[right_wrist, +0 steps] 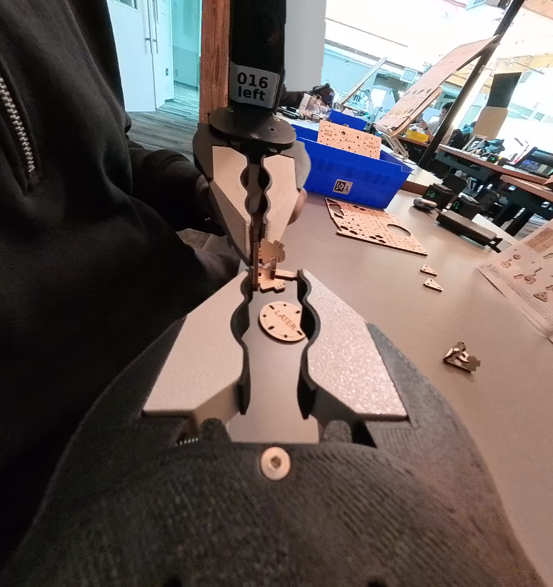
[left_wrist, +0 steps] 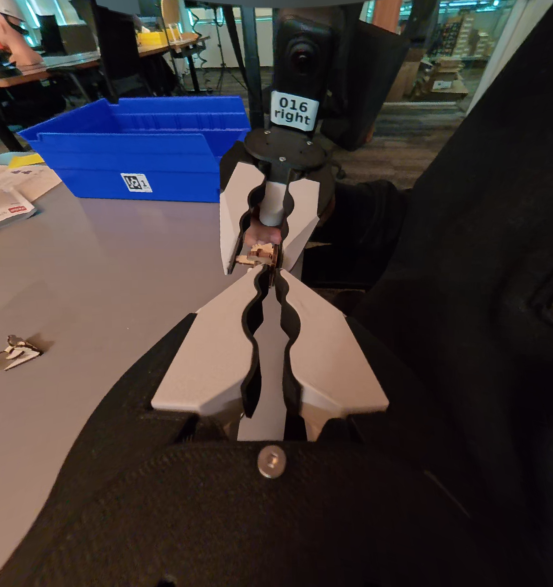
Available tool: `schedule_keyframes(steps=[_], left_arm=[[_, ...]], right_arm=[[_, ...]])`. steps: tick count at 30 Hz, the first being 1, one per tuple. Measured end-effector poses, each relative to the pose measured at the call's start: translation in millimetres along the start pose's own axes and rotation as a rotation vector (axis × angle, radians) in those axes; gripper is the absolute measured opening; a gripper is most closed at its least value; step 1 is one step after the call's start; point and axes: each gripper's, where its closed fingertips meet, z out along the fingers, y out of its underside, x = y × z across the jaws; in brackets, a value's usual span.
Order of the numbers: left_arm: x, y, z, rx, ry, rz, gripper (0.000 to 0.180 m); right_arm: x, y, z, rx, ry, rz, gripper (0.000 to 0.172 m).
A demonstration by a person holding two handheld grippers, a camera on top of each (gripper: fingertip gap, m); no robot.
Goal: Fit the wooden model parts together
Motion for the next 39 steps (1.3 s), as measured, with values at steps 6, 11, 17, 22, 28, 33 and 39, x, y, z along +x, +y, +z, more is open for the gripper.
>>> schedule_keyframes(steps=[6, 11, 17, 22, 28, 33, 39], left_arm=[[-11.7, -12.8, -7.5, 0.111, -0.006, -0.14, 0.016], [-30.3, 9.2, -3.0, 0.004, -0.045, -0.393, 0.037], [-49.2, 70.5, -9.8, -0.355, -0.323, -0.405, 0.069], [-47.0, 88.0, -7.1, -0.414, -0.387, -0.492, 0.08], [-50.8, 105.2, -8.9, -0.52, -0.443, -0.464, 0.08], [-52.9, 108.5, -11.0, -0.571, -0.467, -0.404, 0.053], [-46.5, 90.3, -6.5, -0.41, -0.352, -0.509, 0.053]], right_arm=[[10.0, -30.5, -23.9, 0.229, 0.058, -0.084, 0.025], [12.9, -51.5, -41.4, 0.397, 0.042, -0.062, 0.025], [11.5, -50.7, -33.8, 0.401, 0.032, -0.089, 0.025], [10.9, -46.1, -27.5, 0.378, 0.028, -0.094, 0.025], [12.0, -43.4, -29.2, 0.357, 0.041, -0.105, 0.025], [14.2, -40.0, -30.8, 0.34, 0.052, -0.1, 0.025], [20.4, -27.0, -25.9, 0.231, 0.103, -0.132, 0.025]])
